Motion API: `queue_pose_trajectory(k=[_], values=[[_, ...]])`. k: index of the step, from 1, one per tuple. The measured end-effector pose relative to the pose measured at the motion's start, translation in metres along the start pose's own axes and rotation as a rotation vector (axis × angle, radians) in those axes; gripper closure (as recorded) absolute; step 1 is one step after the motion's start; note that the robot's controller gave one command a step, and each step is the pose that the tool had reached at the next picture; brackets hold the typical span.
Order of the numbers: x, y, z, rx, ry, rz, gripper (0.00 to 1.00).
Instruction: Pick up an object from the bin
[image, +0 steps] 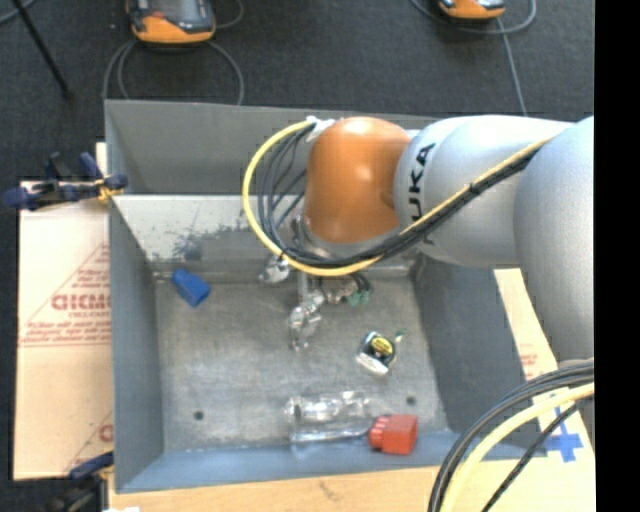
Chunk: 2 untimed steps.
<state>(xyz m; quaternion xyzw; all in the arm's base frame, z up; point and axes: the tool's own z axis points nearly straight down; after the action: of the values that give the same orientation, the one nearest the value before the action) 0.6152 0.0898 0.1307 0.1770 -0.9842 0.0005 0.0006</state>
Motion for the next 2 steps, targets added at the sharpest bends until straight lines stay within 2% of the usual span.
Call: queue_pose_trajectory(k=[1, 2], values=[[0.023, -0.080, 0.024, 0.002, 0.000, -0.314, 0.00], [-0.012, -0.093, 0.056, 0.000, -0.009, -0.117, 0.00]])
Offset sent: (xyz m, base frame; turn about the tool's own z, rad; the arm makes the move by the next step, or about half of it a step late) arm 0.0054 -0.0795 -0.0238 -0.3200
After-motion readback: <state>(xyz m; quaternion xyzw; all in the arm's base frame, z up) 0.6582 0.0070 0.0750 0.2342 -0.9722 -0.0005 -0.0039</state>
